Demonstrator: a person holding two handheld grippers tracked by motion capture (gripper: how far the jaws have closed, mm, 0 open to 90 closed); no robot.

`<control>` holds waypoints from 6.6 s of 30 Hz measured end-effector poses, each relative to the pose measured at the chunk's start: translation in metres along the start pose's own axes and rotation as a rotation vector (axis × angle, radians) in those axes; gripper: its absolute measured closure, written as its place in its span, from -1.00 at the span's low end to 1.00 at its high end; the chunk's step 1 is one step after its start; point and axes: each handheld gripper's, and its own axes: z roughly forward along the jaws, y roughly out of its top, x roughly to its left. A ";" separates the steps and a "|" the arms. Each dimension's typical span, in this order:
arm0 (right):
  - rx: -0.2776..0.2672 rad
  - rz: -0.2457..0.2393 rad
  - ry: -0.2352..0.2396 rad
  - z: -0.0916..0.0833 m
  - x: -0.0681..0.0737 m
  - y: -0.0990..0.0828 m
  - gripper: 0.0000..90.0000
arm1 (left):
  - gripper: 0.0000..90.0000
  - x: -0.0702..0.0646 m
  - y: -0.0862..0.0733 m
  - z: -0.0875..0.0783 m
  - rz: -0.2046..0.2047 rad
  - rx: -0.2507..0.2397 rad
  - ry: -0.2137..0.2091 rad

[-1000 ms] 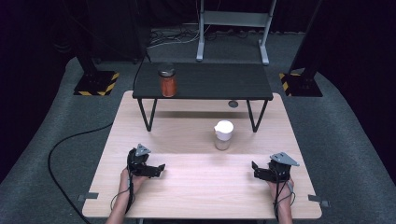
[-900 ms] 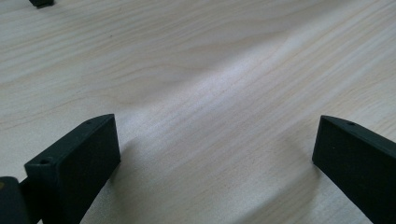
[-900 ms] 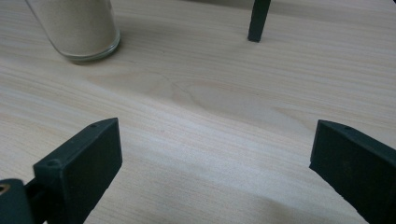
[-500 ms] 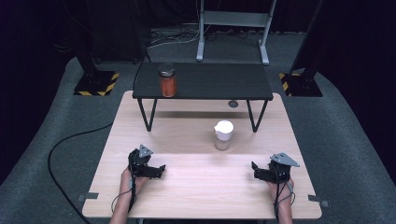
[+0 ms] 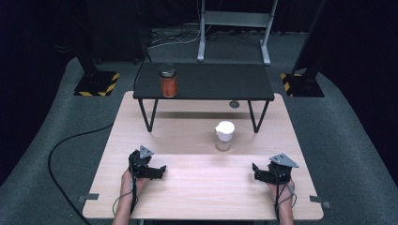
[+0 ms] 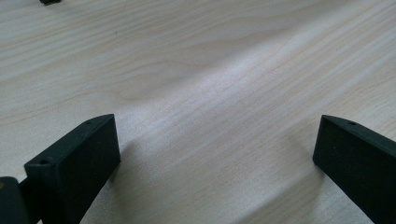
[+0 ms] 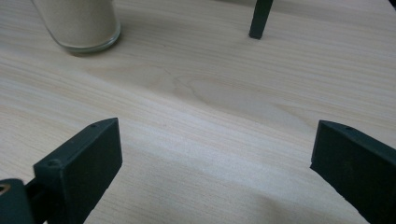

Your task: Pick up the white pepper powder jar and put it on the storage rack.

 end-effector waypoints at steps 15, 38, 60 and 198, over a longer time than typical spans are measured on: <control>0.022 -0.102 0.056 0.006 0.012 0.041 -1.00 | -0.98 0.000 0.000 0.000 -0.006 -0.001 0.004; 0.066 -0.204 0.216 0.079 0.053 0.121 -1.00 | -0.98 0.001 -0.001 -0.001 -0.015 -0.005 -0.002; 0.029 -0.187 0.228 0.105 0.056 0.114 -0.77 | -0.98 0.001 -0.001 0.000 -0.007 -0.003 -0.001; -0.020 -0.150 0.125 0.017 -0.025 0.161 -0.33 | -0.96 0.003 -0.002 -0.001 -0.027 -0.012 -0.006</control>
